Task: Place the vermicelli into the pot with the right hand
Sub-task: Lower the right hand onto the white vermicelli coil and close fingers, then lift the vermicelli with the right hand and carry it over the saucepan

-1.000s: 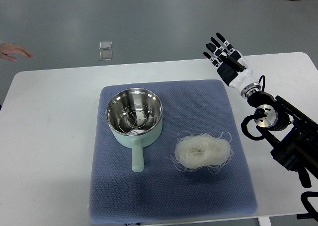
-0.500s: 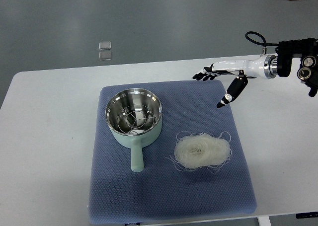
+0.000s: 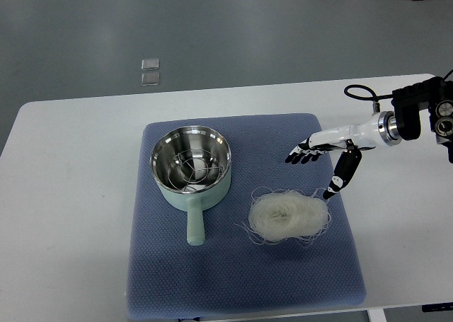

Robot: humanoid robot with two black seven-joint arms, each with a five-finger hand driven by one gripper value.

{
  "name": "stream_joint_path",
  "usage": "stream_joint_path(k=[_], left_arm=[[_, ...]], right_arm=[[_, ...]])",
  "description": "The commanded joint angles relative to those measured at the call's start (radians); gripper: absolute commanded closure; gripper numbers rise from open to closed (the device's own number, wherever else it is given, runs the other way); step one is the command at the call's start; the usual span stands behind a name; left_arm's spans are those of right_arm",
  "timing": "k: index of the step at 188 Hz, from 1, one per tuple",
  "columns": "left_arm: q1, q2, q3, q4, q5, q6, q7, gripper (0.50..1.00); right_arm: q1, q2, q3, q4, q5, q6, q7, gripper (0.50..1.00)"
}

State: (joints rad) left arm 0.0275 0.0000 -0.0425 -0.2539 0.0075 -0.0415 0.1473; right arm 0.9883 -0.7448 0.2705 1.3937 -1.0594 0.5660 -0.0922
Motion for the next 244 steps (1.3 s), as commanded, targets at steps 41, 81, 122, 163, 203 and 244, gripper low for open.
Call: stream_joint_path(k=[41, 81, 122, 163, 203, 244], left_arm=[[0.0, 0.0, 0.001, -0.001, 0.0, 0.0, 0.0, 0.5], [-0.001, 0.0, 0.003, -0.001, 0.0, 0.0, 0.0, 0.5], [-0.001, 0.0, 0.003, -0.001, 0.0, 0.0, 0.0, 0.5], [-0.001, 0.0, 0.003, -0.001, 0.0, 0.0, 0.0, 0.5], [0.0, 0.0, 0.003, 0.001, 0.0, 0.0, 0.0, 0.5], [-0.001, 0.0, 0.001, 0.004, 0.0, 0.0, 0.0, 0.5]], right_arm=[[-0.125, -0.002, 0.033, 0.048, -0.011, -0.106, 0.003, 0.576], [-0.171, 0.007, 0.041, 0.048, -0.014, -0.13, 0.012, 0.576], [-0.227, 0.038, 0.062, 0.048, -0.039, -0.155, 0.046, 0.583], [-0.27, 0.073, 0.062, 0.042, -0.08, -0.218, 0.075, 0.611], [-0.295, 0.088, 0.062, 0.037, -0.112, -0.274, 0.149, 1.0], [-0.284, 0.084, 0.096, 0.037, -0.117, -0.278, 0.152, 1.0]])
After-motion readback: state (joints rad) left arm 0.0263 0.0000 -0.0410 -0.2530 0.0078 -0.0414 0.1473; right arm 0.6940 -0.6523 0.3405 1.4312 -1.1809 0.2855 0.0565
